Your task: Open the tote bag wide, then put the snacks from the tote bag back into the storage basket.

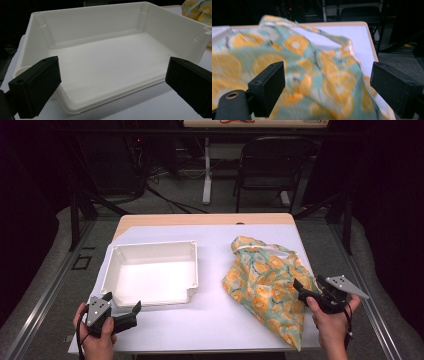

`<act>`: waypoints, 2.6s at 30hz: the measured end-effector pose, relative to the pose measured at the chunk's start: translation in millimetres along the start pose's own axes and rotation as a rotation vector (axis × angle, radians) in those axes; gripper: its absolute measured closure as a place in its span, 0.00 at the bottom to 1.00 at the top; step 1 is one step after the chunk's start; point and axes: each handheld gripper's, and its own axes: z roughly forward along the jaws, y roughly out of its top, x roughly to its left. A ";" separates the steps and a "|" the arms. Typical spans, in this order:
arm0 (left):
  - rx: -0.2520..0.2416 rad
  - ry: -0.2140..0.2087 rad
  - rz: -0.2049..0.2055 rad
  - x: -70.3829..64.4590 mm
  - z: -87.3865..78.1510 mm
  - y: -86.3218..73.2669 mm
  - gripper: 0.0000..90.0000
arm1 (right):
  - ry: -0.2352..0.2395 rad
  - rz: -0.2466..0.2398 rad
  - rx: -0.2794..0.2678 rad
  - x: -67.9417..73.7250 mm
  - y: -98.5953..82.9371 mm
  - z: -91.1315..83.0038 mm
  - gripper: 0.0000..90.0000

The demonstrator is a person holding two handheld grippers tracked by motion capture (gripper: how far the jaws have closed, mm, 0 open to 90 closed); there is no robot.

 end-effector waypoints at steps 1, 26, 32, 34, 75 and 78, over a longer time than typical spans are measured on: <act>-0.002 -0.002 -0.005 0.7 0.7 -0.3 0.00 | 0.000 0.000 0.000 0.0 0.0 0.0 0.11; 0.027 -0.033 0.006 -13.8 5.9 -0.3 0.00 | 0.162 0.036 0.191 7.0 1.8 51.6 1.00; 0.025 -0.065 0.047 -30.1 11.7 7.1 0.00 | 0.234 0.004 0.132 16.4 6.9 36.3 1.00; 0.025 -0.072 0.056 -35.3 13.1 11.1 0.00 | 0.248 0.000 0.110 19.0 9.5 30.3 1.00; 0.063 -0.177 0.092 -66.7 22.3 16.7 0.01 | 0.349 -0.041 0.143 35.2 26.2 45.8 1.00; 0.058 -0.193 0.098 -72.3 24.5 19.6 0.01 | 0.365 -0.065 0.121 43.0 27.6 34.6 1.00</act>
